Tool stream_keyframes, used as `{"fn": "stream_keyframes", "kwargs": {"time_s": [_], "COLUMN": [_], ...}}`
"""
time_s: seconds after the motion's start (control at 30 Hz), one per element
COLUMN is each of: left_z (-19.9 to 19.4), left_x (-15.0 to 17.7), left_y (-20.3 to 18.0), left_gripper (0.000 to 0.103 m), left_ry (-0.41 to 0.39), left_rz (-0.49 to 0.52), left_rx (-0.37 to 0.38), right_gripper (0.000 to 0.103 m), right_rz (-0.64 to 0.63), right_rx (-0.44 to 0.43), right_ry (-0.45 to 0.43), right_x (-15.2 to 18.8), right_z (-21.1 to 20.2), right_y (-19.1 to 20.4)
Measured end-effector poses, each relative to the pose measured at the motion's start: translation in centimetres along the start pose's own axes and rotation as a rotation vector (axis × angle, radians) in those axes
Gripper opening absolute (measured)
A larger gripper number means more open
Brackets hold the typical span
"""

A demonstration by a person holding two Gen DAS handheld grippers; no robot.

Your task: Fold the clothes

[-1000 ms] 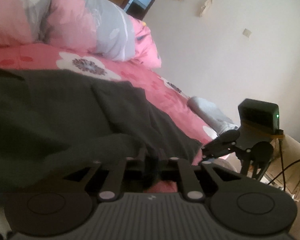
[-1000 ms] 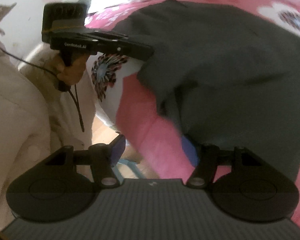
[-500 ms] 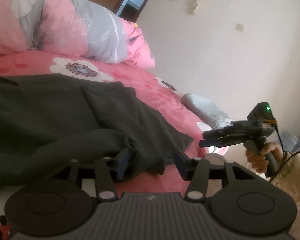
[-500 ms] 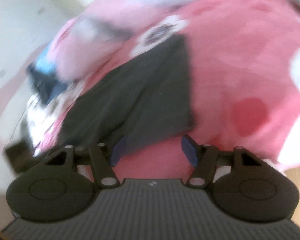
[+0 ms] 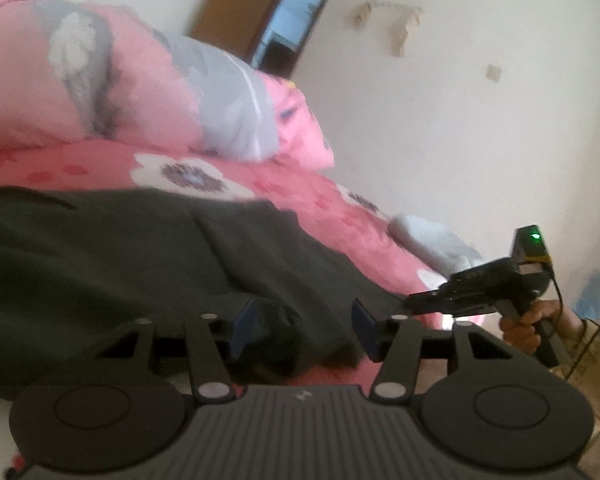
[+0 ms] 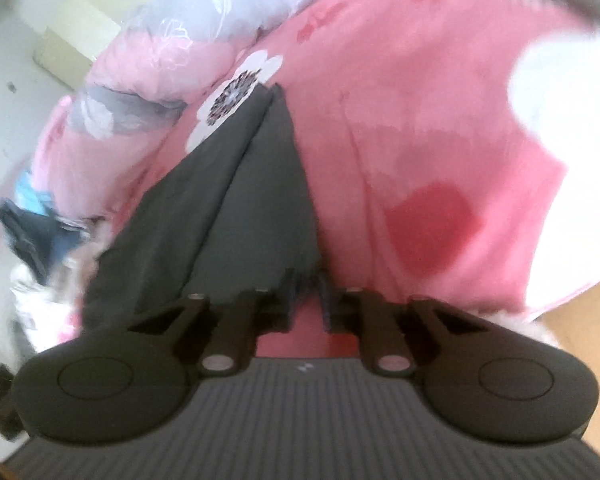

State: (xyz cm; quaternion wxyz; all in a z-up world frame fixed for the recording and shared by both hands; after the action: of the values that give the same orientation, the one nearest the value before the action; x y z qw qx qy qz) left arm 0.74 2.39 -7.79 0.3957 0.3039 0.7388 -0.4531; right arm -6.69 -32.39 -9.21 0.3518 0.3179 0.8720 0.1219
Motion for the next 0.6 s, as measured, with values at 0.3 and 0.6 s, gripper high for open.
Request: {"fn": "stream_keyframes", "kwargs": {"time_s": [0.3, 0.6], "left_z": [-5.1, -8.1], "left_x": [-1.4, -0.4], "left_y": [6.8, 13.8], "left_gripper": [0.055, 0.053], "left_ry": [-0.182, -0.232], "left_rz": [-0.168, -0.296], "left_rx": [-0.245, -0.383], "right_gripper": [0.034, 0.041], "right_rz": [-0.278, -0.484], "right_rx": [-0.068, -0.022], "right_ry": [-0.046, 0.019], "right_x": [-3.2, -4.0], "right_z": [3.7, 12.0], "right_y": [12.6, 22.1]}}
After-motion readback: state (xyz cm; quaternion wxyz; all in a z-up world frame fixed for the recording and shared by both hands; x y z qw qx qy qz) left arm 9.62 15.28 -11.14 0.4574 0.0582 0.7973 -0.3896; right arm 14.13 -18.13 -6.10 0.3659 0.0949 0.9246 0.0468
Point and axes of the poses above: each gripper's, at about its wrist camera, not at the fingertips, and z roughly the way its jaws point, y to its left, x to its underside, the point moved 4 cm from there along z, roughly the way its jaws point, and after that the axes turned 10 degrees about x, right-handed, at the moved point
